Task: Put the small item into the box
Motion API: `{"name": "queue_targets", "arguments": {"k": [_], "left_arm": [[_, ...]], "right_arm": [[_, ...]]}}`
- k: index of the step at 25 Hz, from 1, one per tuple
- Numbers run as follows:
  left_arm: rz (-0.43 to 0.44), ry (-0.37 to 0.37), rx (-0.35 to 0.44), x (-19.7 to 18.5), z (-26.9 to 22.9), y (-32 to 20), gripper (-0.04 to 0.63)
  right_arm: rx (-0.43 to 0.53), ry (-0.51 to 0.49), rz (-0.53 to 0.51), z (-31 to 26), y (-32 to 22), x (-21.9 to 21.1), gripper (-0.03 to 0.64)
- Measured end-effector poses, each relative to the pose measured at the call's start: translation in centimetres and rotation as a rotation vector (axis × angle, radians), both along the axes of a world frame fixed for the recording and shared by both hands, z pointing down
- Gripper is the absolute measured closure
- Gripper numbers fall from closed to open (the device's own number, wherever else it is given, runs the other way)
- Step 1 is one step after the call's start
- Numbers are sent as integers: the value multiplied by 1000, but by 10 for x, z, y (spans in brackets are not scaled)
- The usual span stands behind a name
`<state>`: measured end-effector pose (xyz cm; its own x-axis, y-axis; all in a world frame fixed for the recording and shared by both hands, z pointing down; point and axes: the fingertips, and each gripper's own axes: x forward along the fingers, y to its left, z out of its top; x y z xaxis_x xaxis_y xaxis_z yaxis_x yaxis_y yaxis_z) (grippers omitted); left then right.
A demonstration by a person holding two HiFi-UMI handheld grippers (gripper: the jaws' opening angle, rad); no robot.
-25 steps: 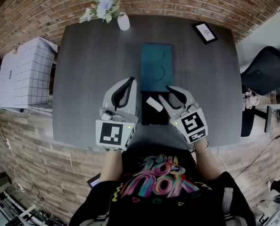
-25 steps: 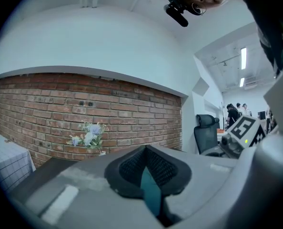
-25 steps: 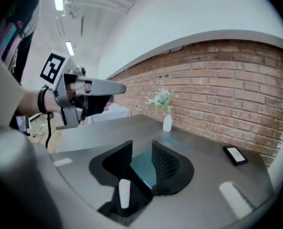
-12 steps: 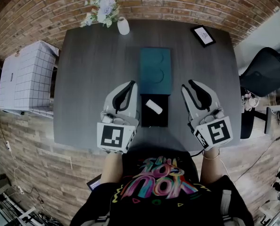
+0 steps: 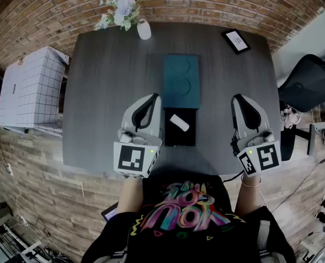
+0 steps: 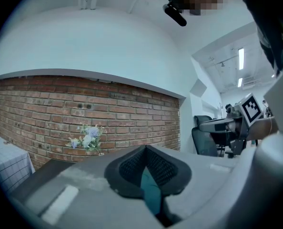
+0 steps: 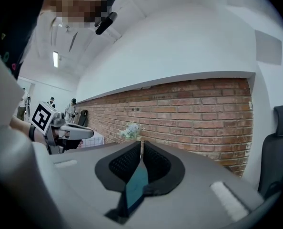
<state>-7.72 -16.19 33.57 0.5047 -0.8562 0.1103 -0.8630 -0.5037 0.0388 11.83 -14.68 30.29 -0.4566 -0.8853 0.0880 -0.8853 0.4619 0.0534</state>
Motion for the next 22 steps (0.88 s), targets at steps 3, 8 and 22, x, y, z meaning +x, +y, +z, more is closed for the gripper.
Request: {"name": "queue_targets", "arguments": {"k": [3, 8, 22], "left_arm": [[2, -2, -1, 0, 1, 2, 595], [6, -2, 0, 1, 1, 1, 594], [7, 2, -10, 2, 5, -2, 594]], "right_arm": [[6, -8, 19, 1, 3, 7, 611], [-10, -20, 28, 5, 4, 12, 615], [-55, -21, -13, 21, 3, -11, 615]]}}
